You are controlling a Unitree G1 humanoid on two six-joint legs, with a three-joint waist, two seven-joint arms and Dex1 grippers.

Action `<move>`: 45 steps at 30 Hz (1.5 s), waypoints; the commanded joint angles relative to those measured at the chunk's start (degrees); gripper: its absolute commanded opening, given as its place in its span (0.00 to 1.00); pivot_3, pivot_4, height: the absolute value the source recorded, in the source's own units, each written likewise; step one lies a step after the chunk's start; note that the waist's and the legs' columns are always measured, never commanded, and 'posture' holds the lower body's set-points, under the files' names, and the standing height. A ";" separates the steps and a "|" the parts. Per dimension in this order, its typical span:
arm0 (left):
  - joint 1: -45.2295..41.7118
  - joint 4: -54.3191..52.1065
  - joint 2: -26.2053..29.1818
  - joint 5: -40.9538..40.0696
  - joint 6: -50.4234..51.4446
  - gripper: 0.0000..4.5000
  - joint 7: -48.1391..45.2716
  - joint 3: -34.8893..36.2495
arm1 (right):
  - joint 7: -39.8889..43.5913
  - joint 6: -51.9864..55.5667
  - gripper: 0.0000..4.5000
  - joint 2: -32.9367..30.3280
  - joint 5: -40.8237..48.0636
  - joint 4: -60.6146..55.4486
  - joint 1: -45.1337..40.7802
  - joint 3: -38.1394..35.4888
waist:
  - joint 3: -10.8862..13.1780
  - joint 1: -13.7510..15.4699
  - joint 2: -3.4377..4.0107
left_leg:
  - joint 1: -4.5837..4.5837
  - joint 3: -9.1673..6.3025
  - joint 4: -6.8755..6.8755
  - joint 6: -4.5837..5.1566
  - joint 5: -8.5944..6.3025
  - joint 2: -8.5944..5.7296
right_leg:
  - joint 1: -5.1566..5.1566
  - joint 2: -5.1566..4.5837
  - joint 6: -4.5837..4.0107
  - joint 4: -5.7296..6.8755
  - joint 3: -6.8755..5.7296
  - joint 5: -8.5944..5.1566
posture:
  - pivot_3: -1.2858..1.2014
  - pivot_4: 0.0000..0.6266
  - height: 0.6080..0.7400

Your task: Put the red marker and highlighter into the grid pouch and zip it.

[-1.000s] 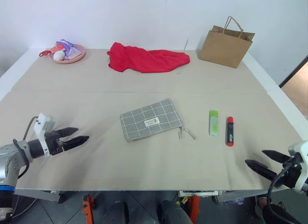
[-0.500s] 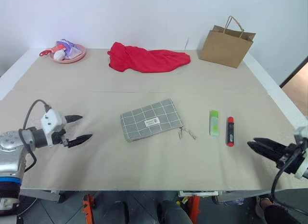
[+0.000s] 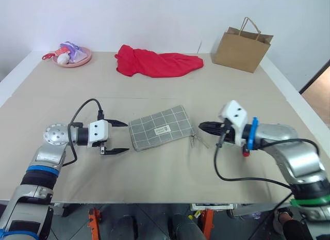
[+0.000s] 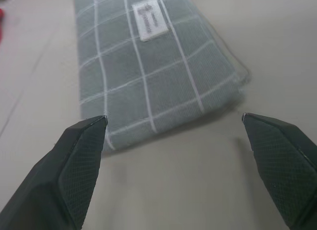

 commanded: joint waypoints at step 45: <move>-10.02 11.94 -9.03 14.02 -20.71 1.00 13.24 -10.61 | 4.43 -9.26 0.01 9.20 -20.10 14.57 -8.54 10.52 | -0.08 -0.01 0.09 | 0.02 0.00 0.74 0.04 -0.01 0.01 | 0.26 0.08 0.20 0.17 -0.05 0.33 | 0.52 0.24 1.00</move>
